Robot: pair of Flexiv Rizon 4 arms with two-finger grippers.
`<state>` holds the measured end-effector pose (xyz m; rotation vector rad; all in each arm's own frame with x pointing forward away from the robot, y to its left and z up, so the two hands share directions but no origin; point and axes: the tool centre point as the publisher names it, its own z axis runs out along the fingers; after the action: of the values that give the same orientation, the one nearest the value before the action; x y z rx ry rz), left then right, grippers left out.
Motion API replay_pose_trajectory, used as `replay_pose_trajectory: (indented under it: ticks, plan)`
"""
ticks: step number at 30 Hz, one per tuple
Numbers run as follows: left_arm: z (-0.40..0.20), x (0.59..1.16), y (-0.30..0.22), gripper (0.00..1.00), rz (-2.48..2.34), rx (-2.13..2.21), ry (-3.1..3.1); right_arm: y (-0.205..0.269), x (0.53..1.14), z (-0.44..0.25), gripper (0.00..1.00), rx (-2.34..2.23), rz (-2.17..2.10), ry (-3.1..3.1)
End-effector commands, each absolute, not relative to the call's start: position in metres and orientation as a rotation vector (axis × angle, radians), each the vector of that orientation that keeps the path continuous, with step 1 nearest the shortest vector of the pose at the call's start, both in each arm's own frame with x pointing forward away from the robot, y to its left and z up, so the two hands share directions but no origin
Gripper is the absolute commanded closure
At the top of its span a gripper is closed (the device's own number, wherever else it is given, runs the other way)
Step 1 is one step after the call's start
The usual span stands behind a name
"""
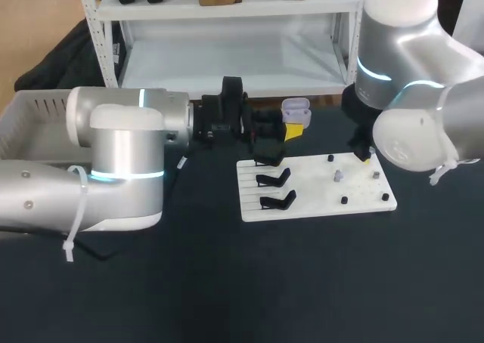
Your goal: Pick up each earbud case from the left stands, insert the matching earbuds, close the lid, and place the case in the box.
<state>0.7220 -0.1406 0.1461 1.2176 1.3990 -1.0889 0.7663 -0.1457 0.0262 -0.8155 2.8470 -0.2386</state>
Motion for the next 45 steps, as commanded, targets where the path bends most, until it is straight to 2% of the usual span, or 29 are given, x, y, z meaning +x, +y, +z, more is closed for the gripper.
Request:
replay_pose_trajectory:
  ticks: [1,13,15,17,24,25,26,27,33,40,45]
  plan:
    - [0.146,0.724,-0.142,1.0,-1.091,1.219,1.399,-0.145,0.77,0.024,0.53,-0.809,-0.237,2.854]
    - [0.146,0.724,-0.142,1.0,-1.091,1.219,1.399,-0.142,0.775,0.023,0.55,-0.793,-0.238,2.852]
    - [0.146,0.724,-0.142,1.0,-1.091,1.219,1.399,-0.142,0.775,0.023,0.58,-0.786,-0.238,2.853]
    - [0.146,0.724,-0.142,1.0,-1.091,1.219,1.399,-0.141,0.774,0.023,0.65,-0.781,-0.238,2.855]
    - [0.146,0.724,-0.142,1.0,-1.091,1.219,1.399,-0.142,0.775,0.022,0.72,-0.767,-0.238,2.858]
    - [0.146,0.724,-0.142,1.0,-1.091,1.219,1.399,-0.143,0.776,0.022,0.78,-0.764,-0.239,2.859]
    - [0.146,0.724,-0.142,1.0,-1.091,1.219,1.399,-0.143,0.776,0.022,0.98,-0.762,-0.239,2.859]
    - [0.146,0.724,-0.142,1.0,-1.091,1.219,1.399,-0.143,0.776,0.022,1.0,-0.76,-0.24,2.86]
    - [0.146,0.724,-0.142,1.0,-1.091,1.219,1.399,-0.141,0.772,0.036,1.0,-0.753,-0.268,2.859]
    - [0.146,0.724,-0.142,1.0,-1.091,1.219,1.399,-0.131,0.745,0.1,1.0,-0.703,-0.283,2.896]
    - [0.146,0.724,-0.142,1.0,-1.091,1.219,1.399,-0.104,0.714,0.145,1.0,-0.667,-0.188,2.928]
